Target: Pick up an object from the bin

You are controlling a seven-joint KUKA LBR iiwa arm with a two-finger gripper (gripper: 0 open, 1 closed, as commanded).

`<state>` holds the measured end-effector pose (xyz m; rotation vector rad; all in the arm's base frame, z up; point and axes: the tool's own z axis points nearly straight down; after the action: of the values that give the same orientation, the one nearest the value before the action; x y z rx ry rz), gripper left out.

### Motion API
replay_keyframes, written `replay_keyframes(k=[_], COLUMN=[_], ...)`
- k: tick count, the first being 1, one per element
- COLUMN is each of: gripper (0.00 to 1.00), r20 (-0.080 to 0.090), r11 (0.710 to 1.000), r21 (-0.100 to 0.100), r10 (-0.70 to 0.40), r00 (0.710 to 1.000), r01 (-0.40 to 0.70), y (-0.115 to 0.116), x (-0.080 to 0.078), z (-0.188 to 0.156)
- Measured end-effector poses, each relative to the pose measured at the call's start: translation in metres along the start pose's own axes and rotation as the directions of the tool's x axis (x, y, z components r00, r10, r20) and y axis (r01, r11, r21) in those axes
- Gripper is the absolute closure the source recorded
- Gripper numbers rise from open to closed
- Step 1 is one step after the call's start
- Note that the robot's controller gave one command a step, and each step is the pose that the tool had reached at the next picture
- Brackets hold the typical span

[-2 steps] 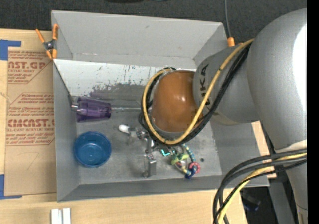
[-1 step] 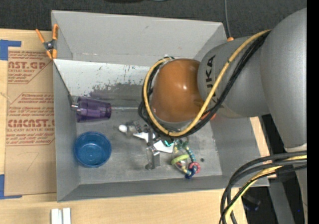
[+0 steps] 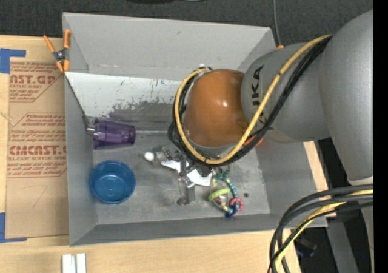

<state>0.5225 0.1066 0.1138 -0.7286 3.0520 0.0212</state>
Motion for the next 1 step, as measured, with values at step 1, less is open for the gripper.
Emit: replay_keyframes(k=[1], gripper=[0.0], r20=[0.001], r11=[1.0], r21=[-0.001], r10=[0.0], r00=[1.0], r01=[0.0], y=[-0.0529], x=[0.0214], z=[0.0446])
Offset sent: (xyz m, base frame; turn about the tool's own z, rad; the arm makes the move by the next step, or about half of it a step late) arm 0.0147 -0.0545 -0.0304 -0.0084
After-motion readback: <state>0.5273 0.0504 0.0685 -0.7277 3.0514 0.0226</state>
